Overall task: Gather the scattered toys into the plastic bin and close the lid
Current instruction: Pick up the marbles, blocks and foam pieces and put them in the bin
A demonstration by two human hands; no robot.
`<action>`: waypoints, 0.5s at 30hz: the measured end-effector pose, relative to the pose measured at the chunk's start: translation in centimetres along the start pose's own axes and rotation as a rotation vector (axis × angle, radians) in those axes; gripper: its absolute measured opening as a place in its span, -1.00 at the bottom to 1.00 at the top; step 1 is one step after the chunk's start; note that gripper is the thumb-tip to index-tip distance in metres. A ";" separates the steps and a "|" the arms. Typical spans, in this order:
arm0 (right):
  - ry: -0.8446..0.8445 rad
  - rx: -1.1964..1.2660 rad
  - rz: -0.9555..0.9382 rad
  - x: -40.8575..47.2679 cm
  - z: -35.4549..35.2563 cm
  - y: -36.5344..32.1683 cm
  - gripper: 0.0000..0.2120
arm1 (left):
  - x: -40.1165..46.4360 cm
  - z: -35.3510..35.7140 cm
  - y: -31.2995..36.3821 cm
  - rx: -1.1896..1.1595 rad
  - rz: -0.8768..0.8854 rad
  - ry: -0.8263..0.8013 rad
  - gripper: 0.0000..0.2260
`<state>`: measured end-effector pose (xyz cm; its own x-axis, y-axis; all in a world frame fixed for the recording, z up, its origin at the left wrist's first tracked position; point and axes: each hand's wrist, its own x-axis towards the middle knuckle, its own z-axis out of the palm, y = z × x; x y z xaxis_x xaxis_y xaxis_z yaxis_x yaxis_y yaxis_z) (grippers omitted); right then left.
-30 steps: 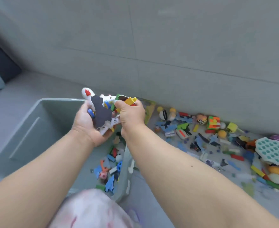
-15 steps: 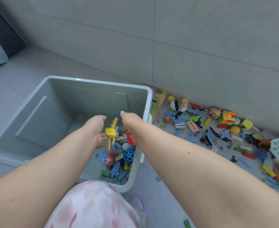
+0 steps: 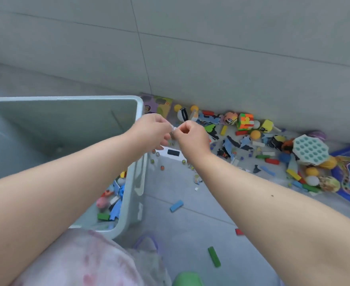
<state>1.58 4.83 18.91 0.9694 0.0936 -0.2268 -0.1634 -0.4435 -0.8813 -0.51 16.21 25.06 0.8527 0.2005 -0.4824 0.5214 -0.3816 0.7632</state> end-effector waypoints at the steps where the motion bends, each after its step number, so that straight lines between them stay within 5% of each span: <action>1: 0.006 -0.022 0.016 -0.2 -1.1 1.4 -0.87 | 0.2 1.7 0.1 0.084 -0.014 -0.077 -0.93; 8: -0.058 -0.228 0.163 -2.4 -5.5 11.7 -0.86 | 2.3 11.6 -3.7 0.486 -0.126 -0.396 -0.87; 15: -0.368 -0.538 0.162 -5.5 -6.1 20.3 -0.84 | 4.7 17.6 -11.3 0.654 -0.222 -0.397 -0.81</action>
<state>-5.92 -10.06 4.81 0.7993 0.2434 -0.5495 -0.0954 -0.8514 -0.5158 -2.96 5.57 6.64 0.5918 0.0449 -0.8048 0.4490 -0.8476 0.2829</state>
